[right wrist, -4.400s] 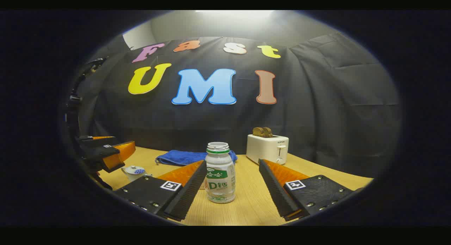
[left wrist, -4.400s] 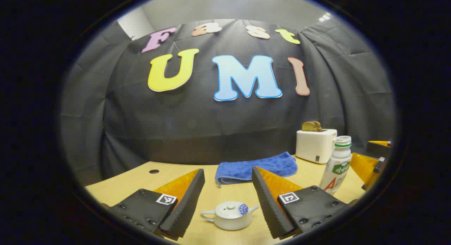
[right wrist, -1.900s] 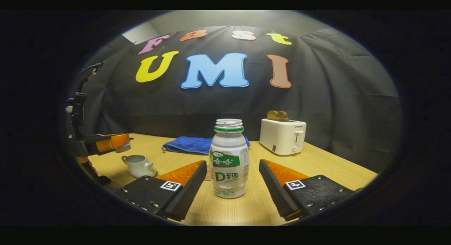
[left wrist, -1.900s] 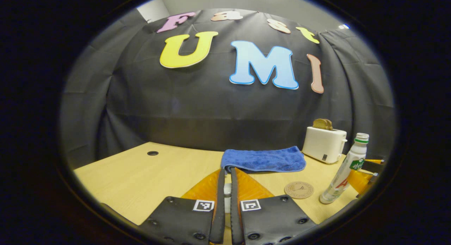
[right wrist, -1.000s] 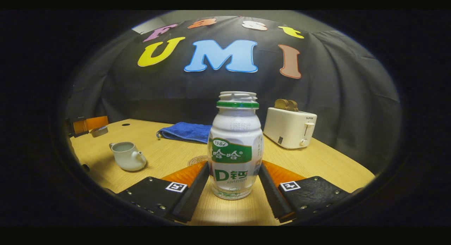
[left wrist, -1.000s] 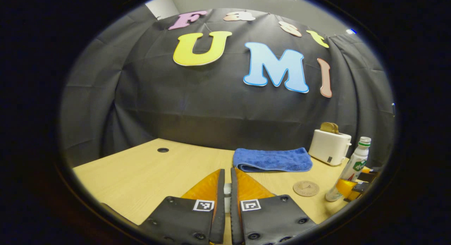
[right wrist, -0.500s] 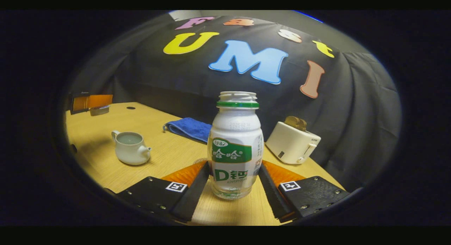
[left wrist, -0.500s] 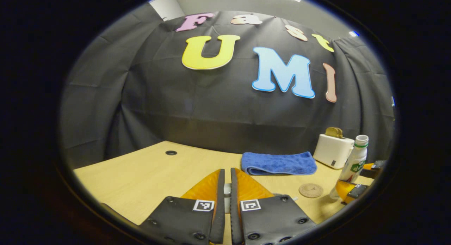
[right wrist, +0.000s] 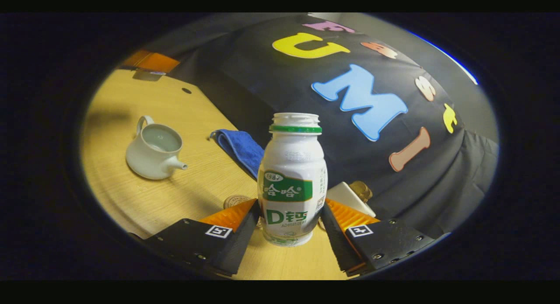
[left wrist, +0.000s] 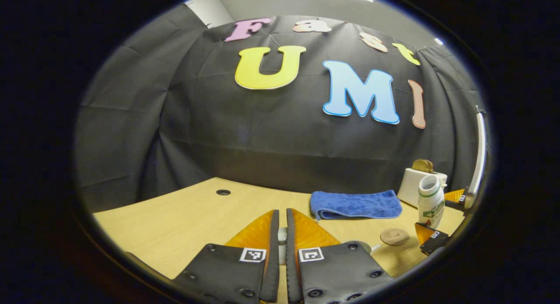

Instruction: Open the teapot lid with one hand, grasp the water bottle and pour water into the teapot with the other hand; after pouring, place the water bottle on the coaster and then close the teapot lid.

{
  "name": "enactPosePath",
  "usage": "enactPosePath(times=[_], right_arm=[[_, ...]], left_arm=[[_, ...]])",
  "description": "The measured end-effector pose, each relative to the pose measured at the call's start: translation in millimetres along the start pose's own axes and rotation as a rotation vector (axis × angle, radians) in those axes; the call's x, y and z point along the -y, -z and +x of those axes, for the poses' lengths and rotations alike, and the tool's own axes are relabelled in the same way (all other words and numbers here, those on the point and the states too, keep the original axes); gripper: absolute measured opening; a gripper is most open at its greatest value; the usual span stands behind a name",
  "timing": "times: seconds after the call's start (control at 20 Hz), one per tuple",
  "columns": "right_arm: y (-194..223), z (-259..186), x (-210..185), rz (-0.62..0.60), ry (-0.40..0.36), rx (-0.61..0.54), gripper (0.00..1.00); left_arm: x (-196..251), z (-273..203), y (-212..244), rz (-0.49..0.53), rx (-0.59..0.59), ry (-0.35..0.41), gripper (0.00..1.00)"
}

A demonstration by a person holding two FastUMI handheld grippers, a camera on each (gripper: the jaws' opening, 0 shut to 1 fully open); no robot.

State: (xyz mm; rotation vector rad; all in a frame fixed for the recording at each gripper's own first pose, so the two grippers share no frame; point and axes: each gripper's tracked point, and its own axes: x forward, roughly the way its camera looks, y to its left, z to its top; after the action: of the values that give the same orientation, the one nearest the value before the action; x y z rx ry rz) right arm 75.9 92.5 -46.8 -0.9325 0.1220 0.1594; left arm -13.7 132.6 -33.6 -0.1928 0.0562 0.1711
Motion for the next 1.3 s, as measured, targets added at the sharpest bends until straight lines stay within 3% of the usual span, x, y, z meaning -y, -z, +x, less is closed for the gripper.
enactPosePath(times=[0.25, 0.3, 0.4, 0.6, 0.7, 1.3], right_arm=[[-15.0, 6.2, -3.0, -0.170, 0.009, 0.044, 0.81], [-17.3, 6.3, -2.6, -0.213, 0.014, 0.054, 0.81], [-22.7, 6.8, -3.8, -0.289, 0.019, 0.071, 0.80], [-31.1, 13.2, -7.2, -0.414, 0.019, 0.099, 0.81], [-32.5, 14.1, -7.9, -0.473, 0.025, 0.112, 0.81], [-39.8, 16.1, -12.0, -0.683, 0.060, 0.163, 0.81]], left_arm=[[-17.0, 0.2, 0.3, -0.007, -0.004, -0.040, 0.13], [-20.7, 0.3, 0.6, -0.005, -0.005, -0.050, 0.17], [-25.5, -0.1, 0.8, -0.008, -0.008, -0.063, 0.13], [-30.4, 1.1, 2.7, -0.011, -0.012, -0.076, 0.17], [-31.4, 1.0, 3.3, -0.009, -0.013, -0.079, 0.13], [-33.9, 1.5, 6.8, -0.005, -0.026, -0.087, 0.17]])
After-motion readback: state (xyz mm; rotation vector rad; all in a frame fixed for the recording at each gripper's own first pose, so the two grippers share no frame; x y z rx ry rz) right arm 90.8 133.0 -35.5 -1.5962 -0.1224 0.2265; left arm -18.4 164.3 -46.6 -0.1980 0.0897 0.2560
